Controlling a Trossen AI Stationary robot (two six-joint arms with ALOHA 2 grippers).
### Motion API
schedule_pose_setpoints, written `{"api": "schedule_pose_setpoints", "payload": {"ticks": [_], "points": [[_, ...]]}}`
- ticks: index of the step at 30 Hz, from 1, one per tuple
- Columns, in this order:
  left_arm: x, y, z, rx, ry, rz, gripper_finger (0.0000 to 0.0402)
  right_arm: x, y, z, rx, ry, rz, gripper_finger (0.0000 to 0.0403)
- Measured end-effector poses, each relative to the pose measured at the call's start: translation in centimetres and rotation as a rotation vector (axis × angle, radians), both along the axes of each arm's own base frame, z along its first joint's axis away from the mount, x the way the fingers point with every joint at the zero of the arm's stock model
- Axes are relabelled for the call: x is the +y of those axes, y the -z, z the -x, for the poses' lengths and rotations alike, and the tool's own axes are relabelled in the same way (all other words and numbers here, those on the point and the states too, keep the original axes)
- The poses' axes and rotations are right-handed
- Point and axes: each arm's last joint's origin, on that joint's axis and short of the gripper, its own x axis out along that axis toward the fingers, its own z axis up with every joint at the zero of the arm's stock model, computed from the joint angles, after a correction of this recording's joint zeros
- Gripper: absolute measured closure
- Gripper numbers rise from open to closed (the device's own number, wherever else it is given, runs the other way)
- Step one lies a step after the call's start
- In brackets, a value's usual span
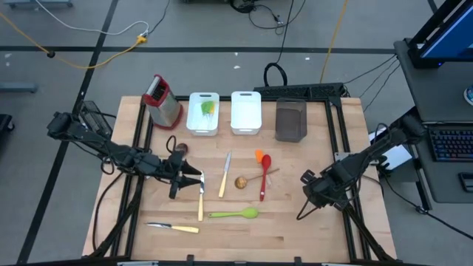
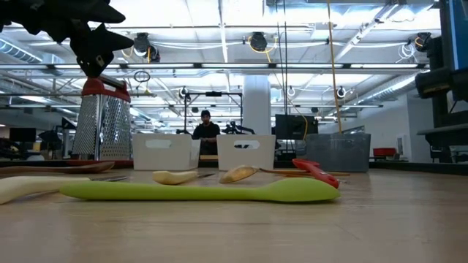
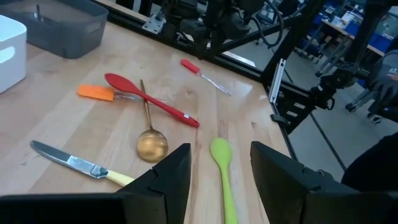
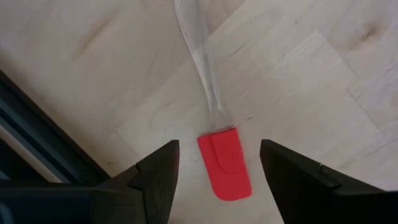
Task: Pick & Place Kitchen Items
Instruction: Put the red spatula into the left white bin
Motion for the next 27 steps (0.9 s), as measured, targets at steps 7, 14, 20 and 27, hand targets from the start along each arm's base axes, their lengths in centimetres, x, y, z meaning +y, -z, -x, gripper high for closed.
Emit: {"api": "schedule_pose_setpoints", "payload": {"ticks": [7,14,20,27], "points": [[0.01,0.07,0.02,0.007,0.0,-0.003,0.0233,0.01,0.2,-0.01,0.008,0.0,0.005,0.0181],[0.01,0.08,0.02,0.006,0.001,-0.009,0.0233,0.01,0.2,-0.02,0.008,0.0,0.005,0.0181],[0.02,0.08,0.02,0.005,0.003,-0.017,0.0233,0.0,0.2,-0.02,0.008,0.001,0.005,0.0181],[0.06,0.06,0.0,0.001,-0.008,-0.03,0.0233,-0.35,0.62,-0.39,0.027,0.028,0.016,0.0181]]}}
